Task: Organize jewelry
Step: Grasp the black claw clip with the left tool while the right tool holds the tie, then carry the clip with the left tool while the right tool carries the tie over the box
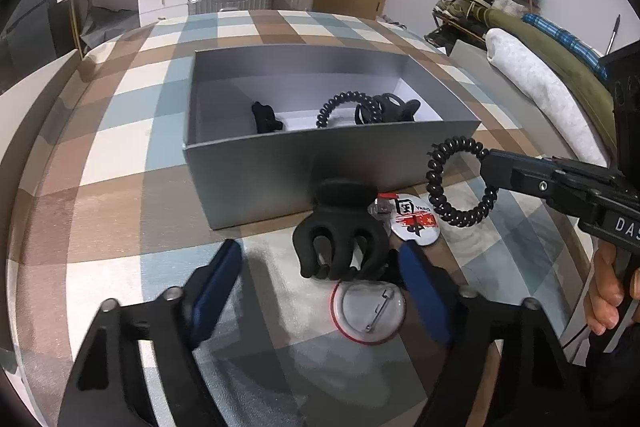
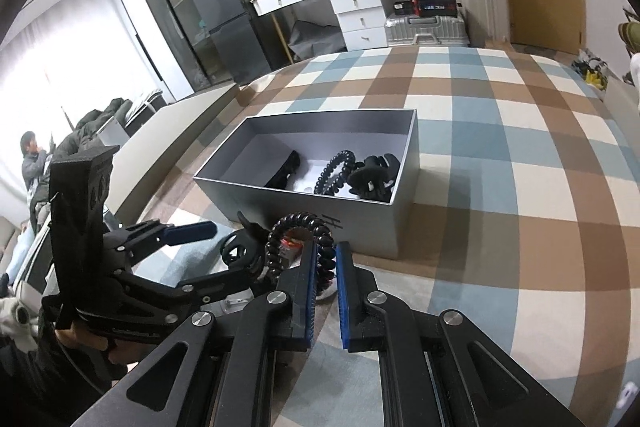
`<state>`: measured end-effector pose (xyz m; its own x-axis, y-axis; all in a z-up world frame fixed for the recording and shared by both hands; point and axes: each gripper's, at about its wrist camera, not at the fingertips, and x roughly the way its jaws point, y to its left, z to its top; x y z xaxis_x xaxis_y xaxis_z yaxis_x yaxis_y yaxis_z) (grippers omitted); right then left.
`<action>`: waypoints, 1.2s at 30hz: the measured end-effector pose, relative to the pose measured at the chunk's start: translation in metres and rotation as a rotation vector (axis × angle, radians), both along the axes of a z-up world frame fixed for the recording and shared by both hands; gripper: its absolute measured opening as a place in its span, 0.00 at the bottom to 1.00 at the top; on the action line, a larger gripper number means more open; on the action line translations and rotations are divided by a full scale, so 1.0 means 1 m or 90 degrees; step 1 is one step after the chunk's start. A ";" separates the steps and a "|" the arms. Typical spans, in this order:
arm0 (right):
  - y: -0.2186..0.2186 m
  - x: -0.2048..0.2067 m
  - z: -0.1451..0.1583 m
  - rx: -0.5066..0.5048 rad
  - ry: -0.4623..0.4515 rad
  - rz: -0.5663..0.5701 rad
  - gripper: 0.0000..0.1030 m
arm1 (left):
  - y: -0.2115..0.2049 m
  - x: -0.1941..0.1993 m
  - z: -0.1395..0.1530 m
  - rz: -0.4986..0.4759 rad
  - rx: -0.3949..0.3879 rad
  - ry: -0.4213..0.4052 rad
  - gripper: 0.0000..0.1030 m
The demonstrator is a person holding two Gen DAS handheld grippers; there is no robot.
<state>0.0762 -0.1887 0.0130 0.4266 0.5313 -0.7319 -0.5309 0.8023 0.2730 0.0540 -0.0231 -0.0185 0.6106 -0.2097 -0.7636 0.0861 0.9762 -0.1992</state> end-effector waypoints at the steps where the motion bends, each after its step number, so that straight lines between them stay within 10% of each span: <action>1: 0.000 0.000 0.001 0.001 -0.002 0.000 0.08 | 0.000 0.000 -0.001 0.000 -0.004 0.000 0.68; 9: -0.001 -0.002 0.004 0.008 -0.006 -0.001 0.08 | -0.001 0.000 0.000 -0.018 -0.046 -0.001 0.41; 36: -0.017 -0.001 0.021 0.072 -0.037 -0.036 0.08 | 0.005 -0.014 0.037 -0.014 -0.027 -0.128 0.41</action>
<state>0.0756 -0.2053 0.0335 0.4986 0.5830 -0.6415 -0.5034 0.7972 0.3333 0.0396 -0.0178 0.0183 0.7448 -0.2545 -0.6169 0.1494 0.9646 -0.2175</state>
